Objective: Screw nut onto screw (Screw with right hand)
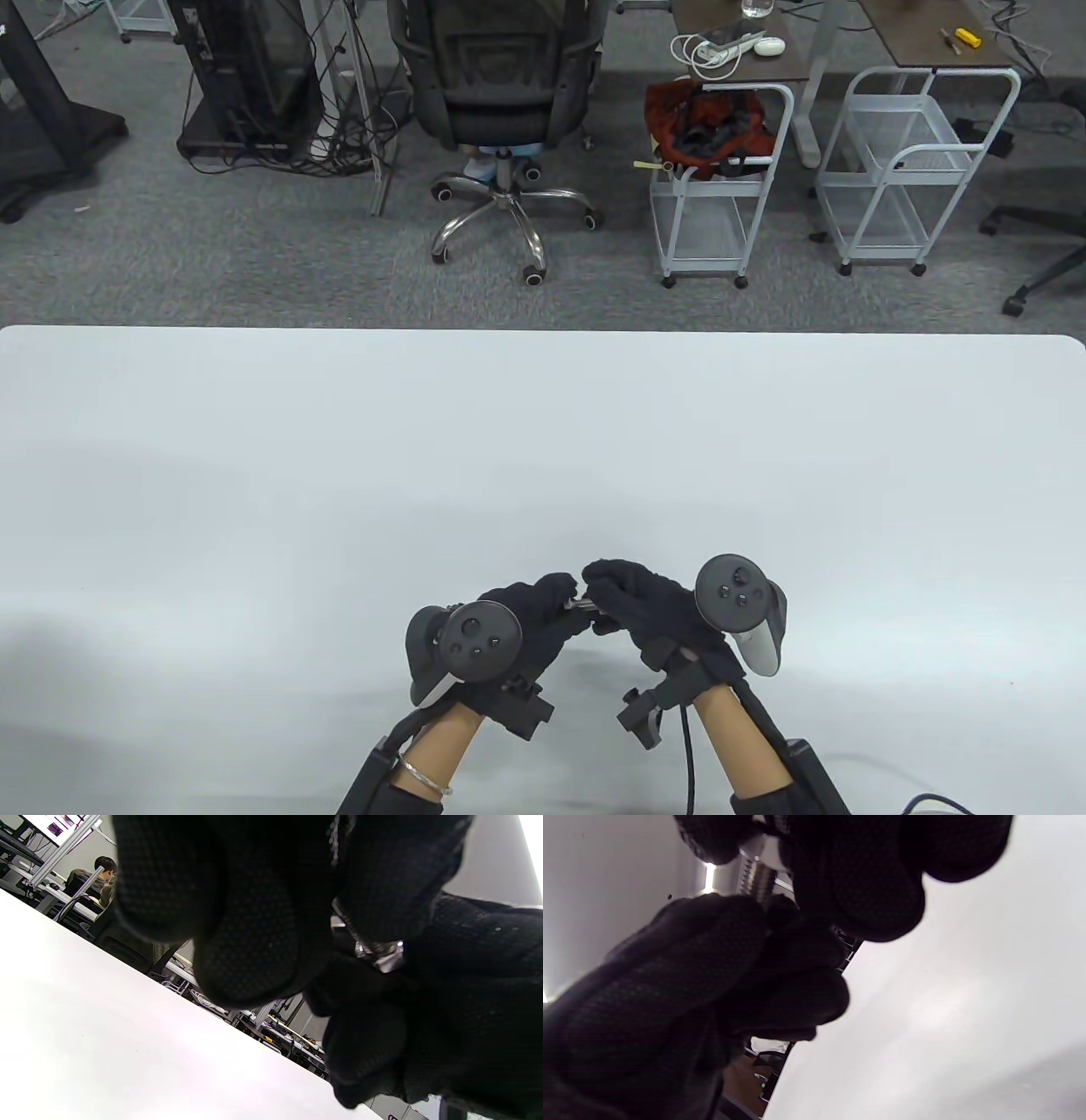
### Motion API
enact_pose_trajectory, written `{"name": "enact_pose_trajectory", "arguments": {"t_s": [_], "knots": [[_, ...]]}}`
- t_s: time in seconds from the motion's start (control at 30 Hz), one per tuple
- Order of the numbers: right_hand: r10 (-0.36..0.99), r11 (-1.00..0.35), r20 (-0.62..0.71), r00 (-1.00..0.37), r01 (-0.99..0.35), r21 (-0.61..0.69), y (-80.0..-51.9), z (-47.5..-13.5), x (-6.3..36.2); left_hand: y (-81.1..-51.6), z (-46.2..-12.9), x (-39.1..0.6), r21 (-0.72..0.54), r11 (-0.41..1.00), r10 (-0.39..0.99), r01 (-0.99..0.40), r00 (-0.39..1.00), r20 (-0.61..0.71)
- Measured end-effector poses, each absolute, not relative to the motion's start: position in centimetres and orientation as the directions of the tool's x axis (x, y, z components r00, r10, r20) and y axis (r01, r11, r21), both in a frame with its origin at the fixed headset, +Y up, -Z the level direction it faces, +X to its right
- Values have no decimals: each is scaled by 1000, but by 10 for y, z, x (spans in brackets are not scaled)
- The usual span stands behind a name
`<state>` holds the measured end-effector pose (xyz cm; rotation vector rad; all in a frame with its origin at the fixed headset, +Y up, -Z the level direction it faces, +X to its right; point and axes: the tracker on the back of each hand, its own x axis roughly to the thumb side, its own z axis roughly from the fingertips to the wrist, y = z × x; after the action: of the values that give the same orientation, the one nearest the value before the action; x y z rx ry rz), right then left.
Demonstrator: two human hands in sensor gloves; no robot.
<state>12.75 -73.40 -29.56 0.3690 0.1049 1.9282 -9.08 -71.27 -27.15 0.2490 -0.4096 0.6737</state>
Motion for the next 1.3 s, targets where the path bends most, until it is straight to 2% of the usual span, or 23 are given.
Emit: {"name": "enact_pose_trajectory", "arguments": {"t_s": [0.2,0.3,0.43,0.47,0.57,0.7,0.87,0.97,1.03,1.17,1.23,1.3], "knots": [[902,-417,188,-388,-896,152,-738,-294,127,-712,-271,-90,95,769,528,-632,712,463],[916,-393,177,-361,-896,208,-737,-296,129,-711,-271,-91,93,759,542,-644,705,457],[959,-282,105,-264,-833,476,-734,-302,134,-710,-271,-92,107,762,533,-639,712,457],[958,-283,107,-265,-833,475,-734,-302,135,-710,-271,-92,107,762,532,-639,711,459],[950,-313,131,-284,-856,411,-733,-302,134,-710,-270,-90,107,760,532,-641,709,463],[889,-458,188,-418,-833,310,-730,-299,133,-709,-270,-88,96,748,548,-657,693,468],[887,-442,238,-395,-875,196,-727,-294,130,-710,-269,-88,106,761,527,-640,705,475],[876,-466,216,-431,-871,155,-729,-293,131,-710,-269,-88,98,757,535,-646,699,475],[888,-455,178,-424,-868,200,-730,-295,131,-710,-269,-88,107,770,515,-628,712,477],[934,-353,127,-334,-802,481,-730,-300,132,-708,-269,-91,148,787,478,-599,744,468],[927,-373,144,-346,-812,449,-730,-300,132,-708,-268,-90,127,777,498,-616,726,474],[898,-437,130,-421,-812,387,-732,-298,132,-707,-268,-89,128,777,484,-616,716,503]]}}
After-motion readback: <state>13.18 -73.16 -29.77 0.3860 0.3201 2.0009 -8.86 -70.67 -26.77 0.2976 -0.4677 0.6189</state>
